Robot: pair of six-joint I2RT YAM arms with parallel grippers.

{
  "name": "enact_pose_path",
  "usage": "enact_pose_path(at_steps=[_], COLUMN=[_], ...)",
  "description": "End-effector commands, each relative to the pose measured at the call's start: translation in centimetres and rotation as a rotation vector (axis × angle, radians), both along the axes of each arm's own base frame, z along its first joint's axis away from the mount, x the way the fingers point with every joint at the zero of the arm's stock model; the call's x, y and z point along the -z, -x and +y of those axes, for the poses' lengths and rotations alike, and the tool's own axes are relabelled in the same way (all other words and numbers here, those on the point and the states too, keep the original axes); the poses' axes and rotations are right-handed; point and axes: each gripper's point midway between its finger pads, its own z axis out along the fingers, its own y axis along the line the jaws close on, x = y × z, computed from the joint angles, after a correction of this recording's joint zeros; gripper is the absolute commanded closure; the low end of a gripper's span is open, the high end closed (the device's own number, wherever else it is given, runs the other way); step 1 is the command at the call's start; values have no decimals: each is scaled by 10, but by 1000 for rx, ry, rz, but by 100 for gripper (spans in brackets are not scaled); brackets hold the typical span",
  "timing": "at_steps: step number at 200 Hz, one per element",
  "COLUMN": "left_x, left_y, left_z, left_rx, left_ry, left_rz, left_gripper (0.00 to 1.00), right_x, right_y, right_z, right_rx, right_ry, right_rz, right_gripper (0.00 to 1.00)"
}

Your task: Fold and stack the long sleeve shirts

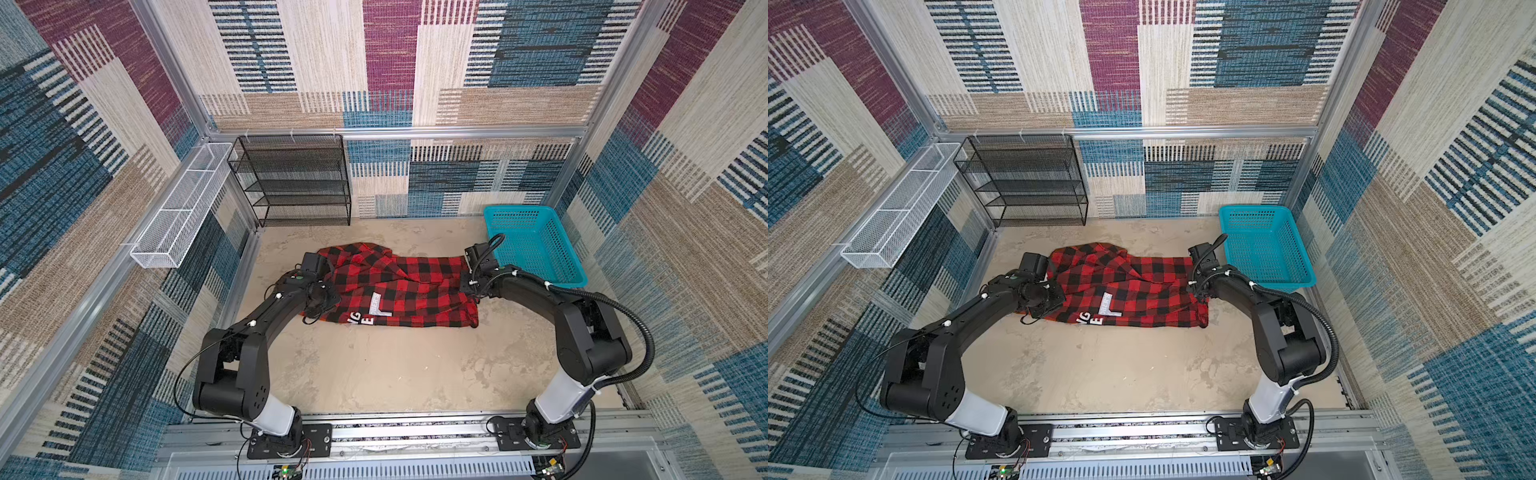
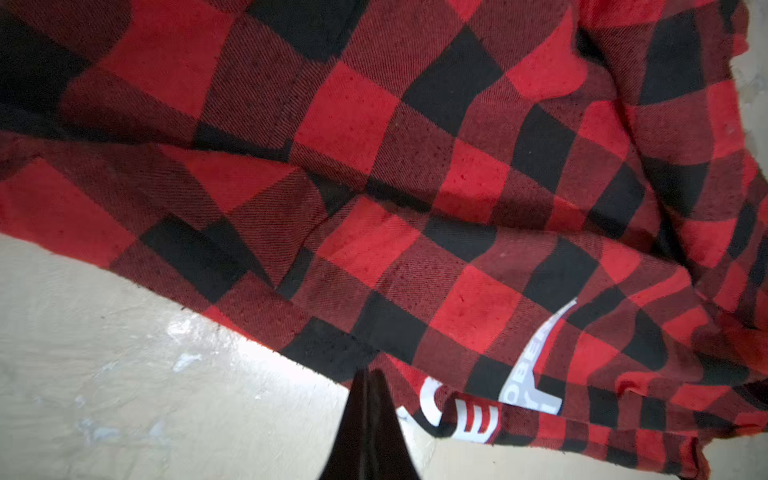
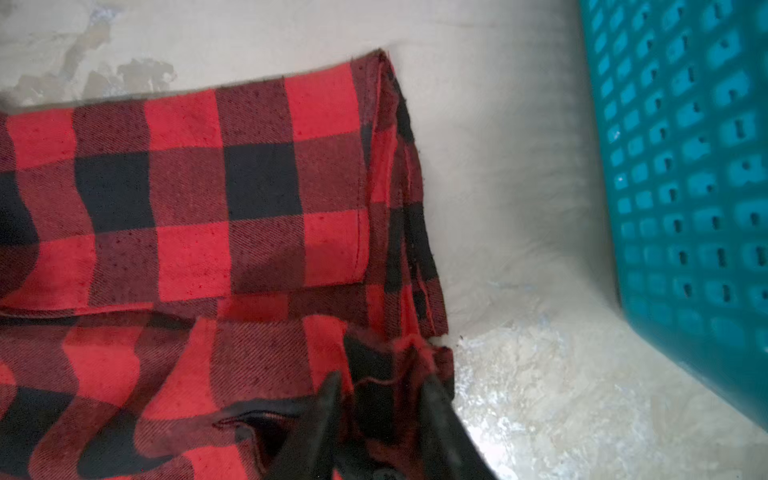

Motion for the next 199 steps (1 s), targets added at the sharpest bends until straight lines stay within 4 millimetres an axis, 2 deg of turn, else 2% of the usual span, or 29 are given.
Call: enact_pose_path(at_steps=[1, 17, 35, 46, 66, 77, 89, 102, 143, 175, 199], left_x=[-9, -22, -29, -27, -11, 1, 16, 33, 70, 73, 72], left_y=[-3, -10, -19, -23, -31, -34, -35, -33, -17, -3, 9], left_z=[8, 8, 5, 2, -3, -6, -7, -5, 14, 36, 39], left_rx=[14, 19, 21, 17, -1, -13, -26, -46, -120, -173, -179], left_ry=[-55, -62, -49, -39, -9, 11, 21, 13, -50, -129, -127], left_rz=[-16, -44, -64, -62, -56, -50, -35, -13, 47, 78, 98], left_gripper=[100, 100, 100, 100, 100, 100, 100, 100, 100, 100, 100], right_x=[-10, -32, -56, -61, -52, -37, -16, 8, 55, 65, 66], right_y=[3, 2, 2, 2, 1, -1, -1, 1, 13, 17, 19], right_z=[-8, -3, 16, 33, 72, 89, 95, 92, 62, 27, 19], right_rx=[34, 34, 10, -5, -58, -75, -55, -17, 64, 148, 142], right_ry=[44, 24, -13, -47, -134, -191, -231, -223, -168, -133, -112], right_rz=[18, -24, -73, -87, -91, -73, -41, -5, 78, 89, 97], right_gripper=[37, 33, 31, 31, 34, 36, 38, 41, 41, 41, 41])
